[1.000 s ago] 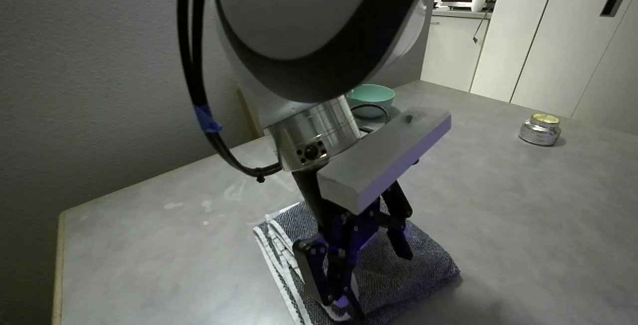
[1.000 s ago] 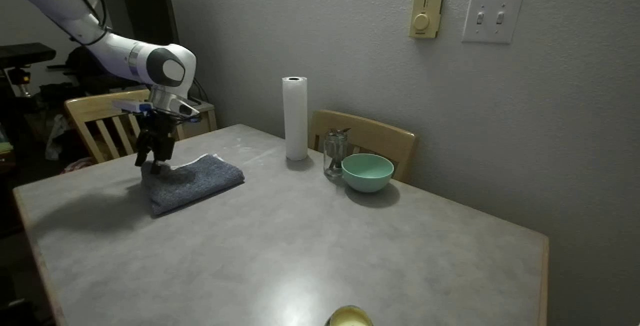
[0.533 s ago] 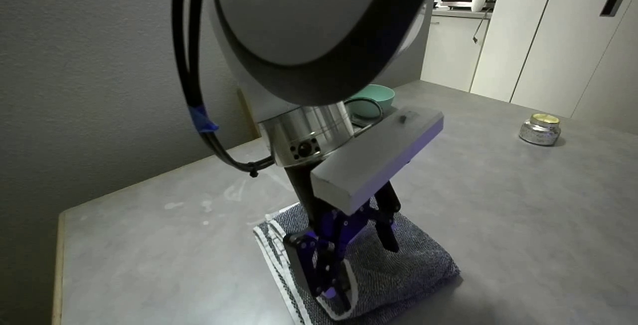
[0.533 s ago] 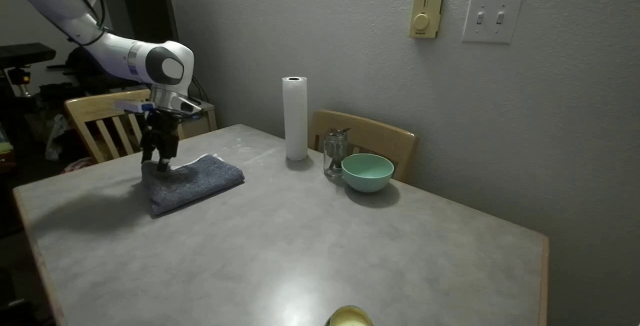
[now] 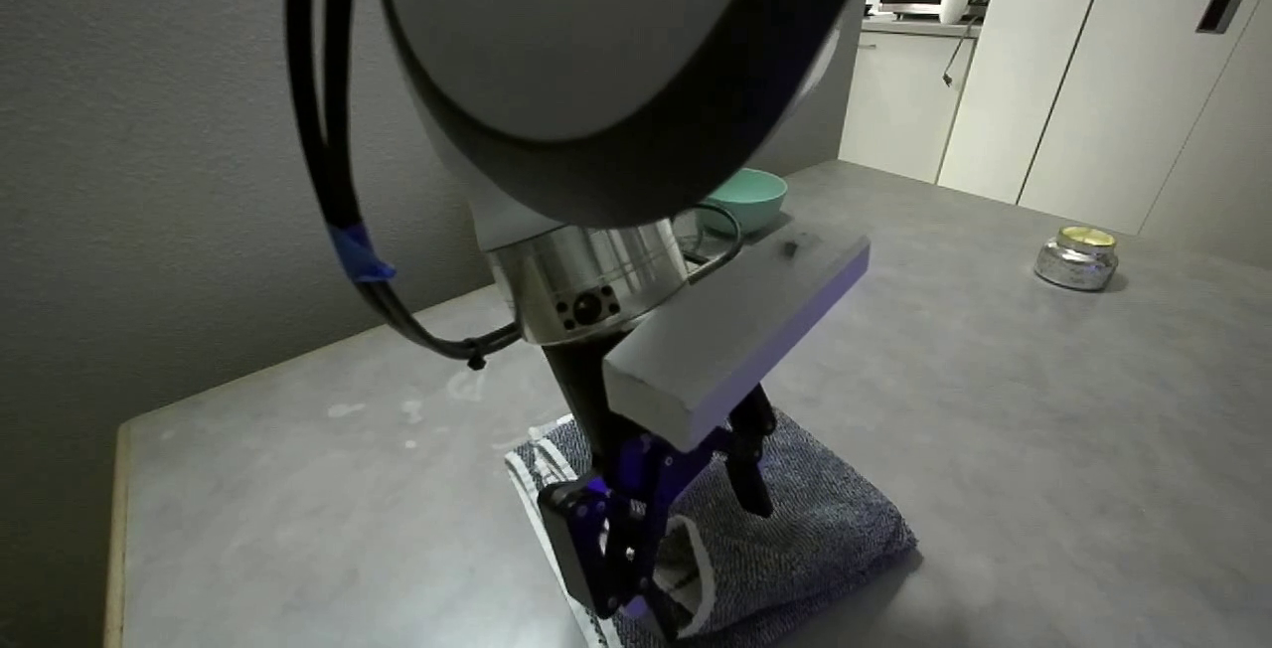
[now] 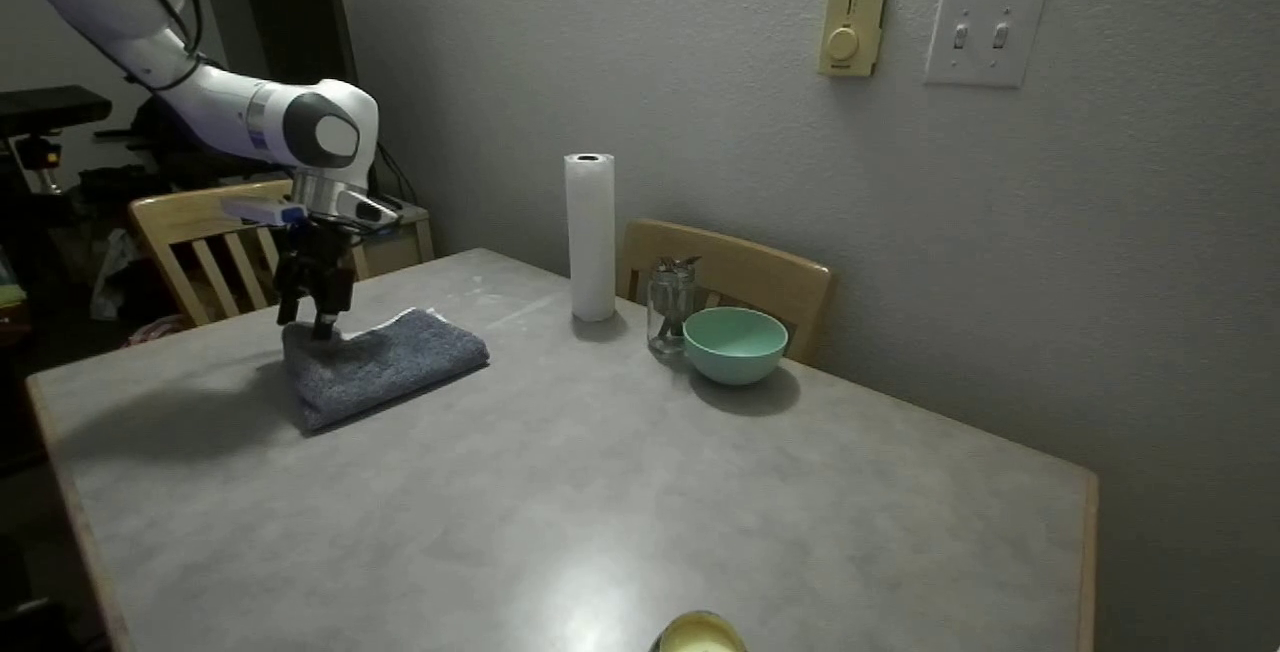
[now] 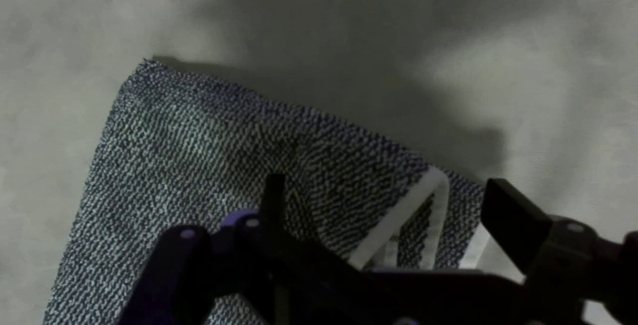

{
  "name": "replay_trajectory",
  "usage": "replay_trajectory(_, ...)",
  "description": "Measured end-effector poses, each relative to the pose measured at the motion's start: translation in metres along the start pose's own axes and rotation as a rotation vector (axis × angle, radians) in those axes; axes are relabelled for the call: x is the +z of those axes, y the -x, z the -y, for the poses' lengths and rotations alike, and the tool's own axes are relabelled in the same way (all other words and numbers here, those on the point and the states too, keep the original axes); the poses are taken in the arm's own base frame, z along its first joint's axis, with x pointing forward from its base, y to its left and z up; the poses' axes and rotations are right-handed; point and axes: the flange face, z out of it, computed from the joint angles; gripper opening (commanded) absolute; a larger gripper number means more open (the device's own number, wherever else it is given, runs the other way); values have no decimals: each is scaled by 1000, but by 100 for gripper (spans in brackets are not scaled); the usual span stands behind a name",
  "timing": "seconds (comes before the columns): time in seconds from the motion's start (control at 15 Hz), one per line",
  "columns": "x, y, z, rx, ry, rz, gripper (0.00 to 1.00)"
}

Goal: Unfold and then fold the towel

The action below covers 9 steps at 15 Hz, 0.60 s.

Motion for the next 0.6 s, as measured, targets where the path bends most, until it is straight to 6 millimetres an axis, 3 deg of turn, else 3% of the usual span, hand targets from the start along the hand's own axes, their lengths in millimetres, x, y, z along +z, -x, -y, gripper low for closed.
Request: replay_trajectory(0.6, 28, -17, -8, -46, 52, -8, 100)
